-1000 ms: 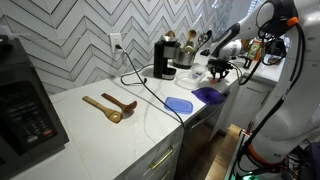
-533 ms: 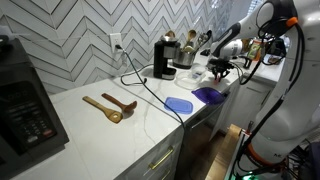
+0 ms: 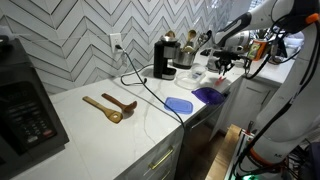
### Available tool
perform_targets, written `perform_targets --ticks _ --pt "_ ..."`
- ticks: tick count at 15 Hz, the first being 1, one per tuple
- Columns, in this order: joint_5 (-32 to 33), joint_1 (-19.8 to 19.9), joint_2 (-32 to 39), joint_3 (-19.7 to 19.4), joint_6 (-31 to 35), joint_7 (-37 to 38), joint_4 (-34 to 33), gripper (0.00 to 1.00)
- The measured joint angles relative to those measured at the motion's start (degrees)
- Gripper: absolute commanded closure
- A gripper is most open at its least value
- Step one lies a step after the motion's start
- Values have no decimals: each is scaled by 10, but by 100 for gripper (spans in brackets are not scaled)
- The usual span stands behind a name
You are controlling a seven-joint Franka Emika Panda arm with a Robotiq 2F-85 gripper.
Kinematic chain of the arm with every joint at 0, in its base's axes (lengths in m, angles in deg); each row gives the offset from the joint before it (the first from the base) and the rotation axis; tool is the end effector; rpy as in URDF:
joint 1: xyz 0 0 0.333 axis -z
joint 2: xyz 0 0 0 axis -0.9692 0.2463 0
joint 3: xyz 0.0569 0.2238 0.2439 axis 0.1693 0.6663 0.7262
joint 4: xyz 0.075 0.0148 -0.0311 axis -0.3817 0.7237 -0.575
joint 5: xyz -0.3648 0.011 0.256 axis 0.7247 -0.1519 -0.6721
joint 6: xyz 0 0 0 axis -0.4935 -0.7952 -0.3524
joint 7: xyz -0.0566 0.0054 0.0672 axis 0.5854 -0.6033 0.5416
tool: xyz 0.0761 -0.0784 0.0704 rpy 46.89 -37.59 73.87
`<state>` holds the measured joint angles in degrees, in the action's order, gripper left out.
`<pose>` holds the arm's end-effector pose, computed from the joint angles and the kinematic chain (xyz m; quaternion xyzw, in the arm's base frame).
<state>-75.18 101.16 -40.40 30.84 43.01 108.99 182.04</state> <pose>0.3750 -0.4735 0.3710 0.7083 -0.7046 0.0106 0.0431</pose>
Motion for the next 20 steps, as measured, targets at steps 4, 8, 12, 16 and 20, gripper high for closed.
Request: perform_targets --ticks 4,8,12,16,20 --pt "8 -5 -25 6 -12 1 0 49" --pt "8 -4 -2 5 0 0 6 23" --pt "6 -3 43 3 49 -3 9 0" --pt "-11 -2 82 3 86 -3 8 6" --pt "-36 -3 105 3 99 -3 1 40"
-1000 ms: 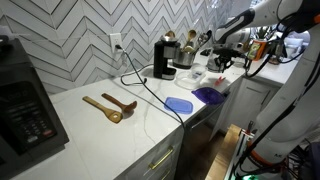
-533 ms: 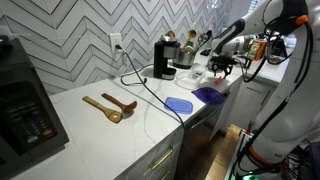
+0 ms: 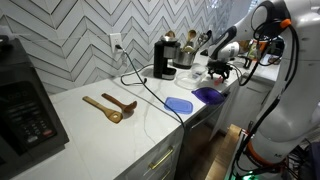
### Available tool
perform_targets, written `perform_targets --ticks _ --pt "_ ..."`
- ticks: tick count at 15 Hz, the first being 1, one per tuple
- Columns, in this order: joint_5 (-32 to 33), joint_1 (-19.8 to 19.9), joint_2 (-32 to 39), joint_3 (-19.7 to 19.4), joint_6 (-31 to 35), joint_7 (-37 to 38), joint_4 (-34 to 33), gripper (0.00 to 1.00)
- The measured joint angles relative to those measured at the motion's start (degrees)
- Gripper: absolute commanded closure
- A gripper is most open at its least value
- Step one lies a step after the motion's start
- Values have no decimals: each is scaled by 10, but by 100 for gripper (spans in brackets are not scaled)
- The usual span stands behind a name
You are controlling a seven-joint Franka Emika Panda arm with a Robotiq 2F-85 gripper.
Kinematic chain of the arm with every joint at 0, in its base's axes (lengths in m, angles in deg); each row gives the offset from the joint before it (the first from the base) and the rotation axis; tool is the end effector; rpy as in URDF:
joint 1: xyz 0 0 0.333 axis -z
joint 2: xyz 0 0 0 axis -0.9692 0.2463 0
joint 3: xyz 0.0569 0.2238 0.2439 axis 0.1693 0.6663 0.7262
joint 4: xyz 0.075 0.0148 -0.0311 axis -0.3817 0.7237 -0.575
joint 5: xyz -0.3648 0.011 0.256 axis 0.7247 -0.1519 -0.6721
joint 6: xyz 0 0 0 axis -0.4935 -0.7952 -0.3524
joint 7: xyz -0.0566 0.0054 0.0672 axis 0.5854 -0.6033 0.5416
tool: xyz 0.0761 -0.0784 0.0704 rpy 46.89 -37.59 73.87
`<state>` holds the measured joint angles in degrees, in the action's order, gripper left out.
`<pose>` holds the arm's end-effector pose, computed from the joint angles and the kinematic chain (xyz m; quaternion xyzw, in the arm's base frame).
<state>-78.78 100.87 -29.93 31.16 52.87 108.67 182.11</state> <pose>0.3965 -0.4825 0.2844 0.7059 -0.7060 0.0126 0.0554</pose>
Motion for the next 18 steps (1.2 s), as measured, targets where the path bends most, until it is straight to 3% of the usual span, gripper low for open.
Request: perform_targets --ticks 6,8,18 --pt "-2 0 0 -7 -9 1 -12 88" --pt "-2 0 -2 -9 -22 3 -15 99" --pt "6 -6 -44 -12 -133 3 -28 96"
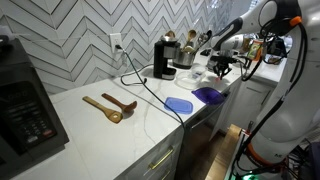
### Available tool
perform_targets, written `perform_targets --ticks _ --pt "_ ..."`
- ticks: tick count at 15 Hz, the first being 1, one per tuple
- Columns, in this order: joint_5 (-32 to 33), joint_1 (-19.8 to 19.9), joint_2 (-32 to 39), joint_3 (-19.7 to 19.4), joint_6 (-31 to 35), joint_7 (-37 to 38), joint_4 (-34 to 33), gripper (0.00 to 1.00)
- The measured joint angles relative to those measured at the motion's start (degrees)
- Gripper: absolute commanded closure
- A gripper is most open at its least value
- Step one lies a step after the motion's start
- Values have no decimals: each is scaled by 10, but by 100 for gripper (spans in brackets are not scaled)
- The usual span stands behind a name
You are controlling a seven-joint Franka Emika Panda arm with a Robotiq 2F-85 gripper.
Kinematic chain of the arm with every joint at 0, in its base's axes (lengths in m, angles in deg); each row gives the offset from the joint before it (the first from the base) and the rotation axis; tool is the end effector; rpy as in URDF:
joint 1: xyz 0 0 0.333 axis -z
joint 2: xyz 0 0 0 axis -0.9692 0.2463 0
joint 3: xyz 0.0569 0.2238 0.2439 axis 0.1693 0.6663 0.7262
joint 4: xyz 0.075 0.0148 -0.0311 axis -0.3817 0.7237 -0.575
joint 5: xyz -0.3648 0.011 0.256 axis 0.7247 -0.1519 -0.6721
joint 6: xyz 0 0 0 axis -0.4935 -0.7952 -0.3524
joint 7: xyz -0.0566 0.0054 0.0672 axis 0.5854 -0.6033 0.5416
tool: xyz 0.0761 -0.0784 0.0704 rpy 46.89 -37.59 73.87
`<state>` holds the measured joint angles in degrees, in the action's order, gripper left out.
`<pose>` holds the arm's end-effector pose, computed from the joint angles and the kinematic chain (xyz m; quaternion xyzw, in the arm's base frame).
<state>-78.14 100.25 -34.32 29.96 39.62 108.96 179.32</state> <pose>0.3841 -0.4770 0.3318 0.6985 -0.7132 -0.0424 0.0410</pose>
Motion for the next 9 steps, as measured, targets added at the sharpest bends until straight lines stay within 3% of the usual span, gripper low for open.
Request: perform_targets --ticks 5,9 --pt "27 -17 -75 12 -58 13 -1 96" --pt "36 -32 -151 54 -126 61 0 96"
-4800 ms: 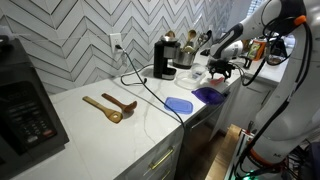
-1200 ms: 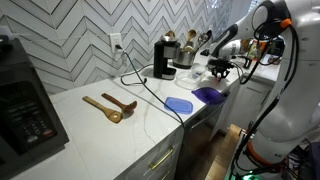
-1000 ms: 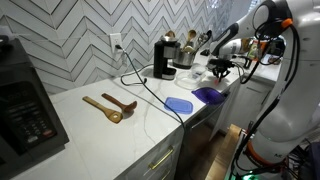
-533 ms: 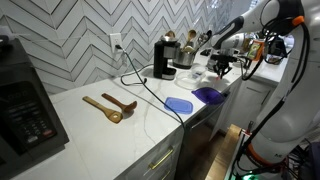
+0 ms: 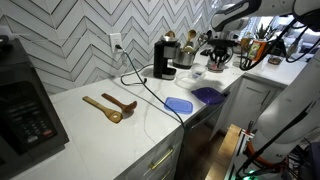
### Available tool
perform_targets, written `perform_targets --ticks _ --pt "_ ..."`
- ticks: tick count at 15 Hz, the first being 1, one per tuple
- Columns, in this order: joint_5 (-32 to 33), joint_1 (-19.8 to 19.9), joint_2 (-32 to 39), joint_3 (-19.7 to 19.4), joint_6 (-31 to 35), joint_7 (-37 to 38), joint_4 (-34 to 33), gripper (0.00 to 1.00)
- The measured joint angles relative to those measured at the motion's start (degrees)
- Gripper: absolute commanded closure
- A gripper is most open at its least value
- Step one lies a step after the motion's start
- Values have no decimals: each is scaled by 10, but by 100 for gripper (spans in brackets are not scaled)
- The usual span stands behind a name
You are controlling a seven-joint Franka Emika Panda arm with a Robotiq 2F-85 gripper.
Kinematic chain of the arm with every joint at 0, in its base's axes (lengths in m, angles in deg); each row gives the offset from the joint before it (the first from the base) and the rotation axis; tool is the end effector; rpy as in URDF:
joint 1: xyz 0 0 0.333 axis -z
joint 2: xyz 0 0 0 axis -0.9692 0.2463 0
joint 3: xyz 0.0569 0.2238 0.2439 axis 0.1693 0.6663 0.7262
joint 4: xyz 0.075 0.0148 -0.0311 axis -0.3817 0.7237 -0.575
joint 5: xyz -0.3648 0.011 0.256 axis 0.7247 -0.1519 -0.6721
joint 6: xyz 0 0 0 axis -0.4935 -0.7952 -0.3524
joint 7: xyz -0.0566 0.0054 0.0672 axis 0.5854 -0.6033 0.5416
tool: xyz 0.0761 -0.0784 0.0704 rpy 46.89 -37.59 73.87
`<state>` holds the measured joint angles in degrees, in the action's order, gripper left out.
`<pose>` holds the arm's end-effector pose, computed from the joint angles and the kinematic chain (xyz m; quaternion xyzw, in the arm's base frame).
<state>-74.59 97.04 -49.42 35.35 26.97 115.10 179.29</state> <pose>0.4094 -0.3937 0.4564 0.7204 -0.6926 -0.0276 0.0212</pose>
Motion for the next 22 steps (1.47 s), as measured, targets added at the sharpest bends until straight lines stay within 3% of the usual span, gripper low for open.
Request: perform_targets --ticks 4,8,16,22 --pt "-5 -16 -38 49 -25 58 5 96" --pt "-25 -32 -27 79 1 108 11 96" --pt "-49 -45 61 85 152 127 23 96" --pt "-78 -58 103 85 187 127 27 96"
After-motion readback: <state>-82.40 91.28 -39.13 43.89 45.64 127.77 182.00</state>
